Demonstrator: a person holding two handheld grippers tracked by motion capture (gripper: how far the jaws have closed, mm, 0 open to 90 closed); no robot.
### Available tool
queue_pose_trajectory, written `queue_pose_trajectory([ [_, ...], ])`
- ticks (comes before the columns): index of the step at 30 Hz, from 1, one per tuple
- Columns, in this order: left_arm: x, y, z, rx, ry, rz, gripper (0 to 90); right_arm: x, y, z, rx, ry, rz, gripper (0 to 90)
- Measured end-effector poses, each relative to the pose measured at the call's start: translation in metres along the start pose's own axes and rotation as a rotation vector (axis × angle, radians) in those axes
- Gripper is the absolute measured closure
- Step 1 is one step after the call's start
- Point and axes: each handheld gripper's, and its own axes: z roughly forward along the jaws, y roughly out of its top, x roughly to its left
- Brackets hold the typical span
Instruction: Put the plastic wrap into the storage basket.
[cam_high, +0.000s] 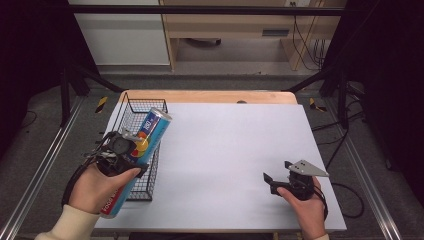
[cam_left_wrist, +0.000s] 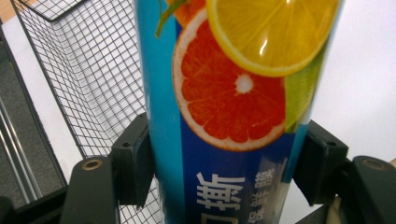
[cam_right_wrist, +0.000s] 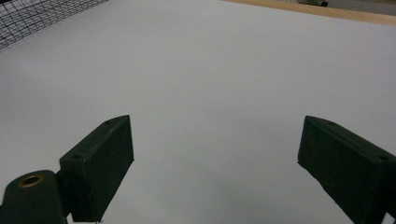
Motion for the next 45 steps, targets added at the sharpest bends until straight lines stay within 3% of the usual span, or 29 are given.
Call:
queue_pose_trajectory([
  [9,0.003,0.0,0.005,0.005,-0.009,-0.016,32.1,0.0,0.0,0.0,0.0,-0.001,0.0,10.7],
  [18,0.015,0.001,0.008,-0.005,-0.016,-0.063,32.1,0.0,0.0,0.0,-0.001,0.0,-0.001,10.7],
  [35,0.037,0.007,0.036,0.047,-0.018,-0.156,32.1,0.0,0.0,0.0,0.0,0.006,-0.005,10.9],
  [45,0.05,0.007,0.047,0.085,-0.017,-0.177,32.1,0.0,0.001,0.0,-0.002,0.011,-0.006,11.1],
])
